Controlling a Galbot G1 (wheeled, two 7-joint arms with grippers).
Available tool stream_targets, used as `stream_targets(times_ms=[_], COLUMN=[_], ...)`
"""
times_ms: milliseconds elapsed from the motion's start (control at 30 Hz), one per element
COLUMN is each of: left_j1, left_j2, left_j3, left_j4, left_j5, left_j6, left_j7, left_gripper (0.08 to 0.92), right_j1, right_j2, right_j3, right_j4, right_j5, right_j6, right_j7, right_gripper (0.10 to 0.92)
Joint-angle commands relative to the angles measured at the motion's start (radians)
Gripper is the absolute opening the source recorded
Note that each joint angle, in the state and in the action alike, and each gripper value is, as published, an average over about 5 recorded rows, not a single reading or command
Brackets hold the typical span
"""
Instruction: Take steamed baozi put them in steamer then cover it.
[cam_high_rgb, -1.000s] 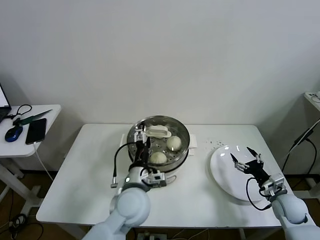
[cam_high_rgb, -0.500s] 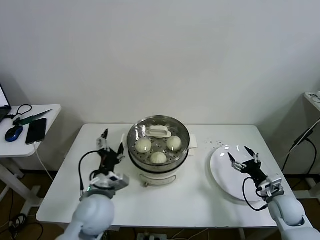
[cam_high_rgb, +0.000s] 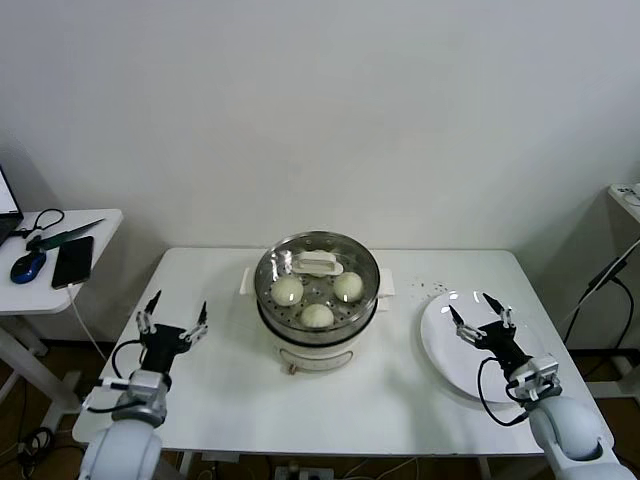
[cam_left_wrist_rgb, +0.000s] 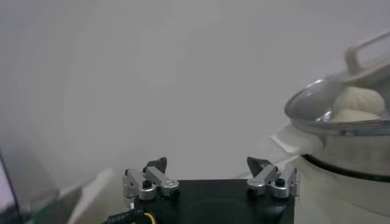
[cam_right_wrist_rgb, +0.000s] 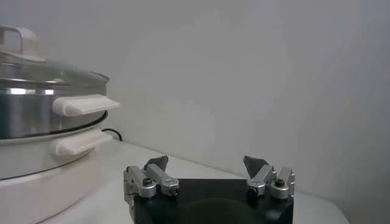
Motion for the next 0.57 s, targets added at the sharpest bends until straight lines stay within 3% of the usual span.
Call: stream_targets(times_ms=[33,567], left_j1=[0.091,0.097], left_j2=[-0.073,-0.085], left_j3=[-0.137,-0.103], left_j4=[0.08,0.048], left_j5=[-0.328,-0.296], left_j6=[-0.191,-0.171], left_j7=[-0.008,0.001], left_gripper=[0.823,0.823], right_j1=[-0.018,-0.055], right_j2=[0.022,0.035], right_j3=[0.008,0.035], right_j4=[0.013,0.042], right_j5=[0.002,0.0], right_j6=[0.025,0.014], right_j7=[0.013,0.009], right_gripper=[0.823,0.823])
